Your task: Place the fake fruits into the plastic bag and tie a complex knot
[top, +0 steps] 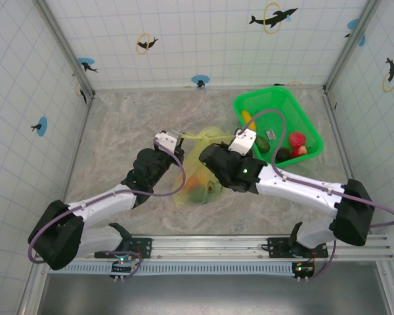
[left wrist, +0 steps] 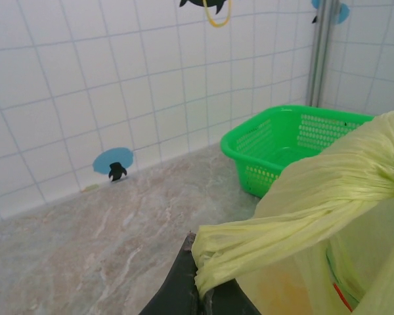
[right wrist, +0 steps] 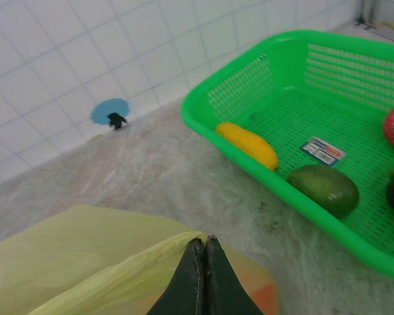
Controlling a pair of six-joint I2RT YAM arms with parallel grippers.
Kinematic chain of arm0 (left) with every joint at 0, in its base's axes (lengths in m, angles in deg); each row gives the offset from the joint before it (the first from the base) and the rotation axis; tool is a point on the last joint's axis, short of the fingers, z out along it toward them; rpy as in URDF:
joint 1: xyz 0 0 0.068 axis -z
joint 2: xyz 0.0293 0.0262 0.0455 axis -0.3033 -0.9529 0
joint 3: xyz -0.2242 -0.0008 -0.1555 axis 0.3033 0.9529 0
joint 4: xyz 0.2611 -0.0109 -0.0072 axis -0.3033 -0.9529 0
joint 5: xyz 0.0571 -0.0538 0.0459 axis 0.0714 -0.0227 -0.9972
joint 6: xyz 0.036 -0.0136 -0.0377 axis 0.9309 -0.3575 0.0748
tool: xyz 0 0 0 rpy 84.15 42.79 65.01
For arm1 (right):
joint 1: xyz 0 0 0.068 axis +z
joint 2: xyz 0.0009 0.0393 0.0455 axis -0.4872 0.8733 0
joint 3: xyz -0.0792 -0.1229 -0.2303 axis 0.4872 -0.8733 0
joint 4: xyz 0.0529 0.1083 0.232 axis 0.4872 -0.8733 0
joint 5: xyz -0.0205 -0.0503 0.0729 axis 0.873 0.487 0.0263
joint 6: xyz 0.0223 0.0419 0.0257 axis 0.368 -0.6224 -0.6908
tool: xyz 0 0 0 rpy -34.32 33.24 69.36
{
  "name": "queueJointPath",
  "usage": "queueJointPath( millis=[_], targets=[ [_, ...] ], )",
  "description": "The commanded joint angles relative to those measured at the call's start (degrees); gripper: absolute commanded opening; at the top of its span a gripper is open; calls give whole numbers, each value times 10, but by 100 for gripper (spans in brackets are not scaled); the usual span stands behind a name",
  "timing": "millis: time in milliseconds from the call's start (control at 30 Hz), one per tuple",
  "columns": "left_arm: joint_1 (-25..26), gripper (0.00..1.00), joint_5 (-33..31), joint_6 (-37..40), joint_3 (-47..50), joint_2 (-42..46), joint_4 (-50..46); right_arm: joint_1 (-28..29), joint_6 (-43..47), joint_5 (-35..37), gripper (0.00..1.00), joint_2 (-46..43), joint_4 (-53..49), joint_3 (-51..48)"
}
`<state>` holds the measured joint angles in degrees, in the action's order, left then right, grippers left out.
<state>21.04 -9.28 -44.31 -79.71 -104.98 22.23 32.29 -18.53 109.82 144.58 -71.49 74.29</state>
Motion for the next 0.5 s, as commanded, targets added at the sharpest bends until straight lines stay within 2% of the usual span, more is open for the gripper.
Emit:
queueJointPath(
  millis=[0,167,233,333,467],
  targets=[
    [-3,0,-69,-48,-25,-1,3,-20,-194,25,0,21,-210,22],
    [-3,0,-170,-54,-18,3,9,-58,-168,-21,0,-26,-125,-68],
    [-3,0,-232,-63,-15,1,15,-70,-153,-24,0,-52,-92,-107],
    [-4,0,-308,-72,-21,-15,8,-94,-153,-25,0,-72,-87,-142],
    [-19,0,-364,-110,-26,-40,-10,-136,-153,-38,0,-100,-81,-194]
  ],
)
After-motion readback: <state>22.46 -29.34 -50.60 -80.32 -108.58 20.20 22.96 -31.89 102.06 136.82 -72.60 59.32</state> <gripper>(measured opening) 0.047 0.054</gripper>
